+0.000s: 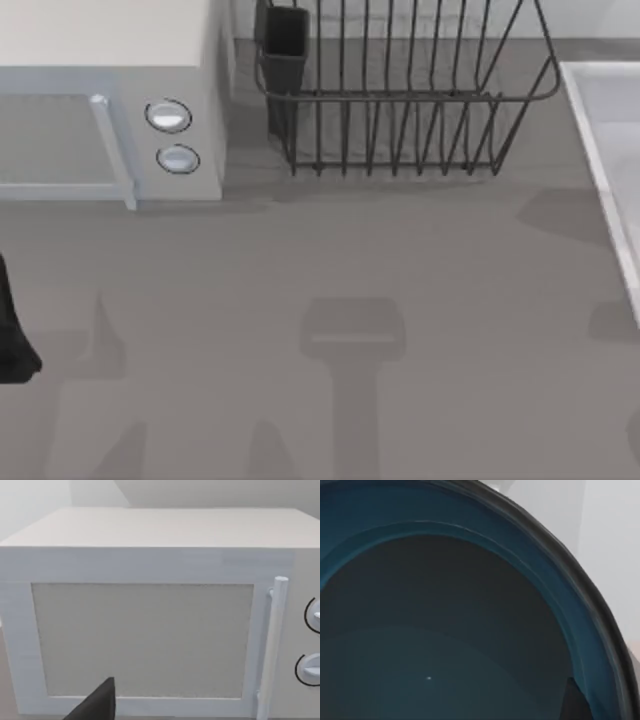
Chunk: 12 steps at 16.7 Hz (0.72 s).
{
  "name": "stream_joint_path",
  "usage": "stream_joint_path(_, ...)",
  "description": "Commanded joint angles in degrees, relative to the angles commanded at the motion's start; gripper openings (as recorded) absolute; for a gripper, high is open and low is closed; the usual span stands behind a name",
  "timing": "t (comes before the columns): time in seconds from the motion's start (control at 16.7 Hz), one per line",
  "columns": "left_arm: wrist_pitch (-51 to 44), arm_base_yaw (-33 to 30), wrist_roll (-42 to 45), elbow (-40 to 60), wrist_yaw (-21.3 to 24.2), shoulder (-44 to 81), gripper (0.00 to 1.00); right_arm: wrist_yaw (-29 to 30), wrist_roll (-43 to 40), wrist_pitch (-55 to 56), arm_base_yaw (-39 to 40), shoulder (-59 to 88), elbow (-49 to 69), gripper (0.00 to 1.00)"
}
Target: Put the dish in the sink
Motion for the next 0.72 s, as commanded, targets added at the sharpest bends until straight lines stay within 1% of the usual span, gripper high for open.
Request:
stream_joint_path(0.18, 0.0, 0.0, 0.0, 0.0, 0.0, 0.0, 1.0, 0.3, -0.1, 12.1, 0.0, 9.7, -1.7, 0.0)
stream_joint_path(0.3, 0.0, 0.0, 0.0, 0.0, 0.0, 0.0, 1.0, 0.5, -0.1, 17.3, 0.1, 14.3, -2.6, 0.0)
stream_joint_path(0.48, 0.0, 0.0, 0.0, 0.0, 0.0, 0.0, 1.0, 0.7, -0.1, 20.5, 0.1, 17.4, -3.3, 0.0)
stream_joint_path(0.72, 0.0, 0.0, 0.0, 0.0, 0.0, 0.0, 1.0, 0.7, -0.1, 20.5, 0.1, 17.4, -3.3, 0.0)
